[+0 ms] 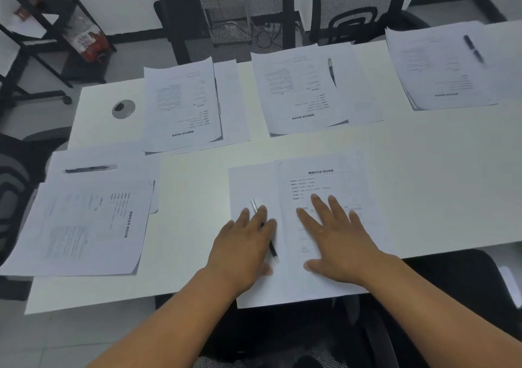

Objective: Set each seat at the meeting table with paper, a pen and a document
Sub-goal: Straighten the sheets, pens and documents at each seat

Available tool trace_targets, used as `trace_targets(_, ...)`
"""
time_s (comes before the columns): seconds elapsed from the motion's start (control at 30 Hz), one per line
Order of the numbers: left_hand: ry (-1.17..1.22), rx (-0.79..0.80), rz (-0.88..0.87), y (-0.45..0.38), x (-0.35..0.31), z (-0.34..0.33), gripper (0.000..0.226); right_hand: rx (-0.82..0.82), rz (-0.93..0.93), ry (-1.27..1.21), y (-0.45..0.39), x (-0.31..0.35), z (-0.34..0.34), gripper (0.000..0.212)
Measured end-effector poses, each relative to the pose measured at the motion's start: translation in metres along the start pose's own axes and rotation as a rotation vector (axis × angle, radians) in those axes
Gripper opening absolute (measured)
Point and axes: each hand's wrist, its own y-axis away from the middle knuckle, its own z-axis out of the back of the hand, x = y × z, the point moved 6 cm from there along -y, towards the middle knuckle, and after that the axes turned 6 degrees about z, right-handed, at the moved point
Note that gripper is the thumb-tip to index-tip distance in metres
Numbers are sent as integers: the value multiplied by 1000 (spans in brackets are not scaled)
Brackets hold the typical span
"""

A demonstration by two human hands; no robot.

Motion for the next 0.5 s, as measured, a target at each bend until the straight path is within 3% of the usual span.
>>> trace_targets(0.5, 150, 45, -24, -3, -2, -4, 97, -22, 45, 2, 4, -14, -3, 111)
